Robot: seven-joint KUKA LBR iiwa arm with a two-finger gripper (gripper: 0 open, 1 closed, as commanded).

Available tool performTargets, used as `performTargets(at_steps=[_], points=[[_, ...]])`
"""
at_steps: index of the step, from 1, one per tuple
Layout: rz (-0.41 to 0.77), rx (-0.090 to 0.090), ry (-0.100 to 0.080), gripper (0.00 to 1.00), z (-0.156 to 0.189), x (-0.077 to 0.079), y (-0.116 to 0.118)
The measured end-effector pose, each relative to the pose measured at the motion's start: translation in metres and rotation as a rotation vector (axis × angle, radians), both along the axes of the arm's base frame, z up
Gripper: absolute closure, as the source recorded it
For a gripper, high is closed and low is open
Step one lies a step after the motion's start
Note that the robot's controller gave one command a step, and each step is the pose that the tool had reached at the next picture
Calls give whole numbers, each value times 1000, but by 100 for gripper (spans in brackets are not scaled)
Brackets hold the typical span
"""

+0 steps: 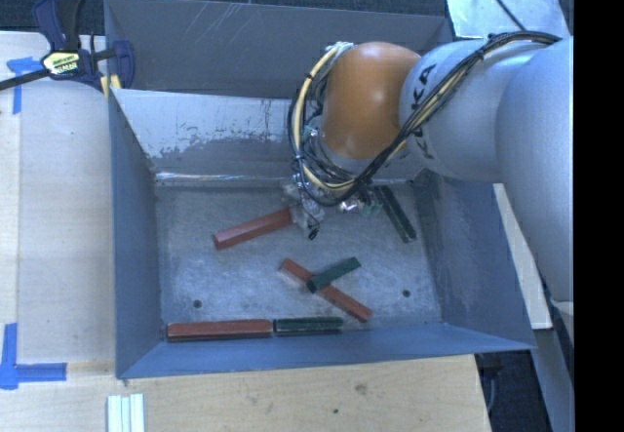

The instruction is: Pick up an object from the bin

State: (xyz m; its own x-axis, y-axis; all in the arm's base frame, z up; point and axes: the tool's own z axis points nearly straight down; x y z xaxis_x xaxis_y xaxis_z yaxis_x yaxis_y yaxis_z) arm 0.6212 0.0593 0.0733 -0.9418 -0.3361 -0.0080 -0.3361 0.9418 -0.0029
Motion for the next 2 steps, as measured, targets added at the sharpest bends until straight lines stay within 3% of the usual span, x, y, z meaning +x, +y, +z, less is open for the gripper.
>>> performTargets(at_steps=[1, 2], points=[[-2, 1, 4, 0, -2, -1, -1], [-3, 1, 0, 100, 0, 0, -1]])
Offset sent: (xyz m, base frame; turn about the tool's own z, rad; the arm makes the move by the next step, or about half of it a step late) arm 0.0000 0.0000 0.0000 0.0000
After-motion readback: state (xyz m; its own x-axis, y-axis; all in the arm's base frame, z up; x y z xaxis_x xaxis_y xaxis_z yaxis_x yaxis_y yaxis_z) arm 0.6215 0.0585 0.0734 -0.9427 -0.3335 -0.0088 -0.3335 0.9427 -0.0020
